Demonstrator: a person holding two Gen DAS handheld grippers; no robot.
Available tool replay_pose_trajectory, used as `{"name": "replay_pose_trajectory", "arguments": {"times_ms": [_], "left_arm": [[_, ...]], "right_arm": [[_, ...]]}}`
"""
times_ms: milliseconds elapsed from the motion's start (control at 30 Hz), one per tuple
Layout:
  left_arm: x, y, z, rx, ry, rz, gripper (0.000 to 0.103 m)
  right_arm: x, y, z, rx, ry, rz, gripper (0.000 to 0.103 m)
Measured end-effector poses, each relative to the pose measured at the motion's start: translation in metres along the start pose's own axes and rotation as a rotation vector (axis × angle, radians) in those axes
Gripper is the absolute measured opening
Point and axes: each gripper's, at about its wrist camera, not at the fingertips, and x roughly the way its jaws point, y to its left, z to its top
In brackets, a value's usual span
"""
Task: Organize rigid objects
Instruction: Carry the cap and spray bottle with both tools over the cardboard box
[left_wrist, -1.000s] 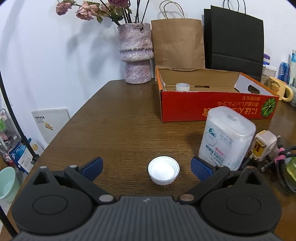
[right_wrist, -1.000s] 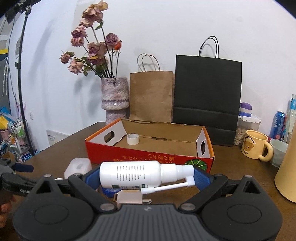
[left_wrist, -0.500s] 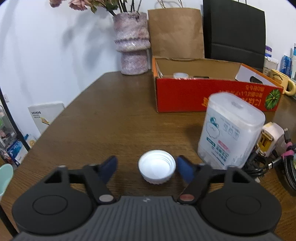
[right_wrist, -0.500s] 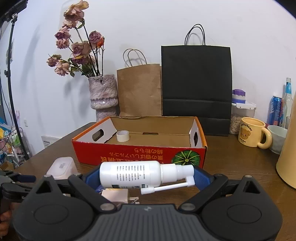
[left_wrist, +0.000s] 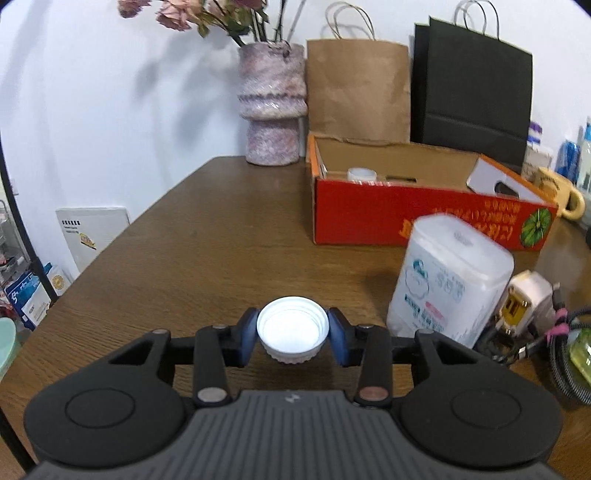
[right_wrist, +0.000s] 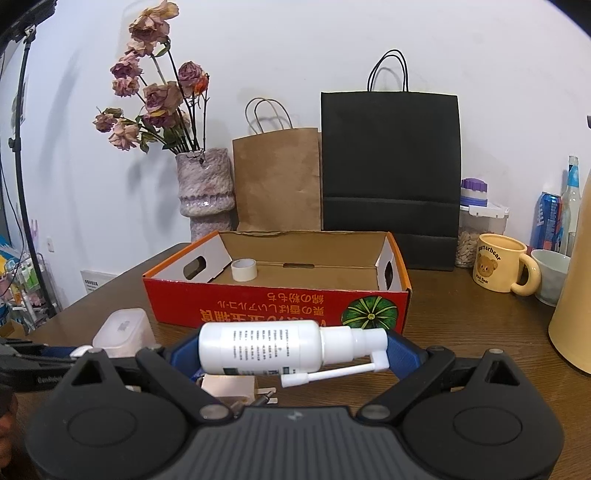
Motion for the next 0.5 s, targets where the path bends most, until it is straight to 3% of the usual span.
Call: {"name": "replay_pose_trajectory", "arguments": {"times_ms": [233,500], "left_arm": [[-0.019,0.001,0.012,-0.032,-0.071,0.022,0.041],[-0.043,-0.008,0.035,-0.047,-0.126,-0.013,0.041]], "right_arm": [[-0.007,0.002,0.003,-0.011,-0.025,-0.002,0.098],[-0.010,0.002,0.015,-0.015,-0.031,-0.001,0.098]]}}
